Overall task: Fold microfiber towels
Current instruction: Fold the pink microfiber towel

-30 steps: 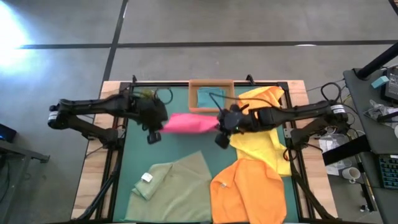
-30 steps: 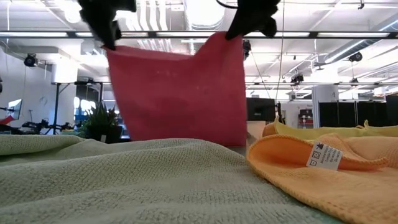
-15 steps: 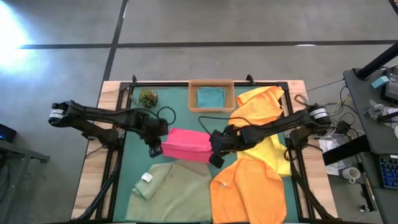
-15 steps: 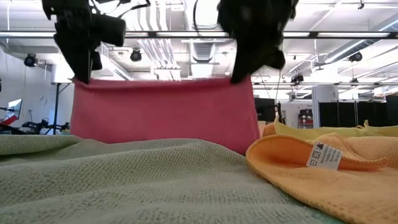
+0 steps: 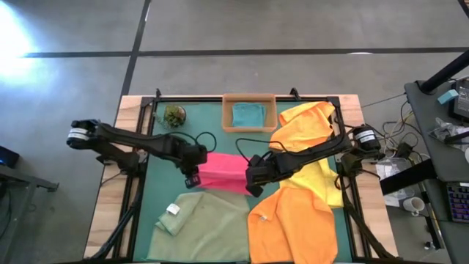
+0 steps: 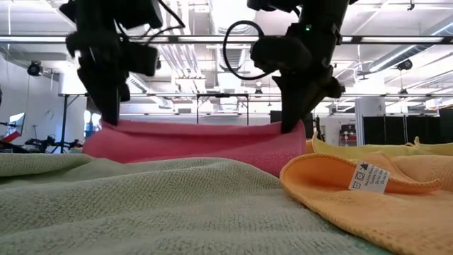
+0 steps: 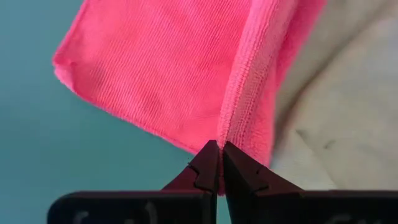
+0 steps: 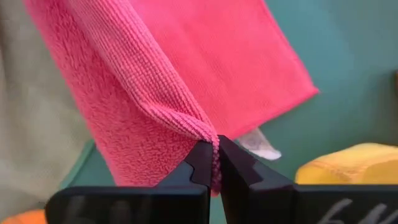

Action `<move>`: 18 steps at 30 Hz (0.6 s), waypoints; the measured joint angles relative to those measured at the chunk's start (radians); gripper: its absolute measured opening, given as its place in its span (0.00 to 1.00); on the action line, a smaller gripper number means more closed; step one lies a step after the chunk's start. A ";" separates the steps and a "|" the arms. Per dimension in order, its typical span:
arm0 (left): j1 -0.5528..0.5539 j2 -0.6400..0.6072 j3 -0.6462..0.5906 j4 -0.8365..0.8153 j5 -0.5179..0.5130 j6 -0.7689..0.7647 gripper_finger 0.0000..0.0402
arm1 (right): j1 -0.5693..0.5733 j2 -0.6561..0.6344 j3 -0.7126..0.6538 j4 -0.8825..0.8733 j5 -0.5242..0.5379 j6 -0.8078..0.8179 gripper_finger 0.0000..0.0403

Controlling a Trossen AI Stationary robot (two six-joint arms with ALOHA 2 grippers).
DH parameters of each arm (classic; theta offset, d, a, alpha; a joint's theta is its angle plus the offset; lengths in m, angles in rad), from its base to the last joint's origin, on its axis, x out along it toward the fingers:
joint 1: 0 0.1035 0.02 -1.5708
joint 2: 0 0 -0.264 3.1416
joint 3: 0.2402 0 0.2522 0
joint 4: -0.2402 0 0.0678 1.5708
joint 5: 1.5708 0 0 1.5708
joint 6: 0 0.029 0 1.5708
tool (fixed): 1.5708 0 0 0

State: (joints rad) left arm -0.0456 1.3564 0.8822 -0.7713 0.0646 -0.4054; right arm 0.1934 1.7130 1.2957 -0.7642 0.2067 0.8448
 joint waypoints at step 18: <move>0.063 0.081 0.007 0.037 -0.253 0.005 0.00 | -0.053 0.008 -0.060 0.025 0.061 0.007 0.02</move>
State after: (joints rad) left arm 0.0172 1.4376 0.8895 -0.7346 -0.1884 -0.4001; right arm 0.1404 1.7210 1.2360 -0.7391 0.2672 0.8523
